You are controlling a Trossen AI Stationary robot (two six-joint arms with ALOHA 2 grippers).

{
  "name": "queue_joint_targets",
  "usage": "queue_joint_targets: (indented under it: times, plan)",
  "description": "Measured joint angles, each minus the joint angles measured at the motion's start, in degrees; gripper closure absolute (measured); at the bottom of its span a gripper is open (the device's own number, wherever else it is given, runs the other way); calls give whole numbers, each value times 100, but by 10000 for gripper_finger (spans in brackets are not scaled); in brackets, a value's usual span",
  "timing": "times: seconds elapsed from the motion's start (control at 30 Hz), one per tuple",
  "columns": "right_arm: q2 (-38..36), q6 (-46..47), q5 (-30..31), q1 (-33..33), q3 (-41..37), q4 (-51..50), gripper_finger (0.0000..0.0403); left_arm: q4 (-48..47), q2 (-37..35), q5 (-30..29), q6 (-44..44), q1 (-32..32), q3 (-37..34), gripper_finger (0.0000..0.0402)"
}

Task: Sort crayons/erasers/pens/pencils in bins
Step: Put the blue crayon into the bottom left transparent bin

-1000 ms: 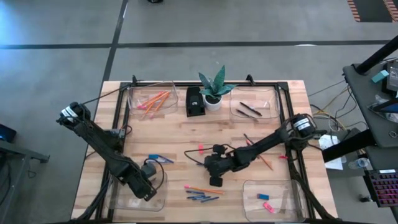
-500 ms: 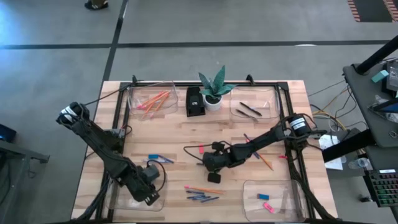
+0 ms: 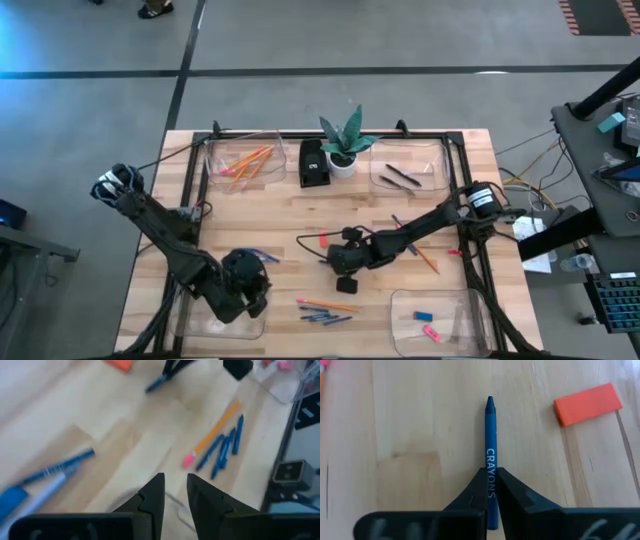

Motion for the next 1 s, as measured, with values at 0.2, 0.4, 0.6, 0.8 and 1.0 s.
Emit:
queue_joint_targets:
  times: [0.2,0.4,0.6,0.8,1.0]
  plan:
    - [-323,-183,-6,0,-20,-87,389,270,0,-498,673,12,-93,333]
    - [-681,-370,26,0,-20,-69,390,1169,0,-944,1713,79,-437,333]
    - [-1256,-654,325,-22,-20,-15,390,2230,0,-1204,3077,321,-640,333]
    - [-1918,-1058,803,-26,-13,70,390,3055,0,-1246,4255,724,-791,333]
    - [-2334,-1526,811,-26,-13,367,390,3659,0,-1340,5463,1182,-793,333]
